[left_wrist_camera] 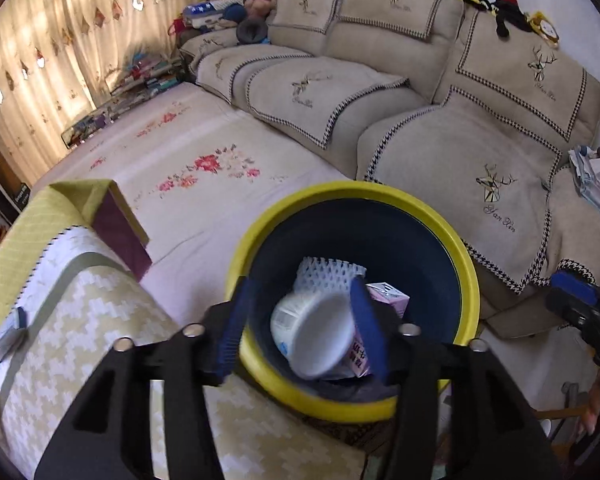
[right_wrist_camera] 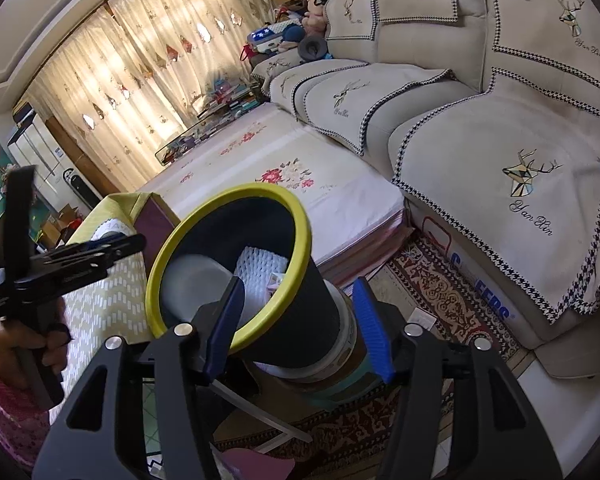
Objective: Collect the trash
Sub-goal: 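Carry the paper bowl with the left gripper into the bin and release, then reach the right gripper to the blue-and-white wrapper and grasp it, then carry the wrapper with the right gripper over the bin and release, then grasp the white paper cup with pink leaf using the left gripper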
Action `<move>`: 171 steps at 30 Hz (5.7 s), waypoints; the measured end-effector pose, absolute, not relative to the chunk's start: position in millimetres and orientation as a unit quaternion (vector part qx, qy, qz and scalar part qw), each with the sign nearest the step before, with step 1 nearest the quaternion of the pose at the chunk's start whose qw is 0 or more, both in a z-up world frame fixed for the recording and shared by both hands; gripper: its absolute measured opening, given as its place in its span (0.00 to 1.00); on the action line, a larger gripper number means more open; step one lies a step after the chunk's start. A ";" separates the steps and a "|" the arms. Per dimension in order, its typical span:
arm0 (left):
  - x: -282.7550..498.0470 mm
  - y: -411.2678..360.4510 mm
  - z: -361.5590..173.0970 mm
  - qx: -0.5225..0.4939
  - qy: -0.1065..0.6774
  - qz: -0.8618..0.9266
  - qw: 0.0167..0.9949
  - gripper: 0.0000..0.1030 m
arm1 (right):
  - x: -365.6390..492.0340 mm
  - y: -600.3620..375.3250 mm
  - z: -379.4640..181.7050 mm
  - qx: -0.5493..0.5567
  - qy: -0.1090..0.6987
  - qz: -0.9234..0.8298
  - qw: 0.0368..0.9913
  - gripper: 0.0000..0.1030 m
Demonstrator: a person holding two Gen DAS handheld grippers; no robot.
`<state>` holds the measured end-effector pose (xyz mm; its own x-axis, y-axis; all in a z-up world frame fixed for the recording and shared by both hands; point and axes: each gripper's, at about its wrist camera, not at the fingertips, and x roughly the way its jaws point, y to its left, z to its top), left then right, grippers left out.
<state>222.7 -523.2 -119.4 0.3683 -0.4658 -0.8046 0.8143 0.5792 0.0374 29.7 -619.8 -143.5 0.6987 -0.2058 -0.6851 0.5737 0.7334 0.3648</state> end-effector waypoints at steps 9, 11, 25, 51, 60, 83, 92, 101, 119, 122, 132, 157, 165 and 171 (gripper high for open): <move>218.4 -386.5 -64.7 0.144 0.374 -0.384 0.832 0.73 | 73.5 -585.2 -141.5 0.262 0.351 -0.171 0.883 0.52; 214.6 -351.2 -58.2 0.126 0.369 -0.371 0.843 0.75 | 88.6 -568.8 -137.2 0.246 0.358 -0.151 0.888 0.52; 222.3 -42.7 -44.9 0.038 0.335 -0.131 0.932 0.82 | 217.8 -423.2 -107.9 0.131 0.397 -0.012 0.908 0.53; 287.4 5.3 -111.5 -0.078 0.346 -0.128 0.926 0.82 | 477.4 -256.8 -149.9 -0.114 0.431 0.006 0.895 0.60; 284.5 -2.8 -114.0 -0.070 0.348 -0.134 0.925 0.82 | 495.4 -289.3 -147.7 -0.001 0.480 0.078 0.874 0.60; 280.4 -17.7 -121.1 -0.051 0.356 -0.148 0.921 0.82 | 340.0 -277.7 -116.6 0.046 0.446 0.138 0.883 0.16; 276.8 -25.6 -120.4 -0.040 0.355 -0.156 0.921 0.82 | 251.1 -343.4 -94.6 0.086 0.402 0.081 0.908 0.17; 274.6 -32.5 -121.4 -0.033 0.360 -0.162 0.918 0.82 | 190.6 -475.3 -114.5 0.153 0.396 -0.113 0.898 0.18; 278.6 -41.0 -129.8 -0.018 0.373 -0.168 0.912 0.82 | 171.4 -542.6 -159.7 0.198 0.399 -0.226 0.867 0.43; 279.4 -48.4 -129.0 -0.008 0.378 -0.171 0.910 0.82 | 171.8 -534.5 -151.8 0.200 0.390 -0.215 0.873 0.44; 302.1 -64.7 -105.3 0.019 0.382 -0.203 0.901 0.82 | 174.0 -521.4 -144.3 0.209 0.379 -0.177 0.884 0.47; 407.0 -119.0 -114.5 0.134 0.390 -0.182 0.892 0.78 | 172.5 -528.8 -160.0 0.242 0.386 -0.153 0.877 0.51; 420.6 -128.7 -131.9 0.146 0.408 -0.171 0.885 0.56 | 175.4 -527.0 -163.5 0.243 0.391 -0.151 0.875 0.51; 409.5 -134.5 -131.0 0.139 0.407 -0.176 0.885 0.50 | 174.4 -525.3 -159.7 0.243 0.387 -0.146 0.877 0.51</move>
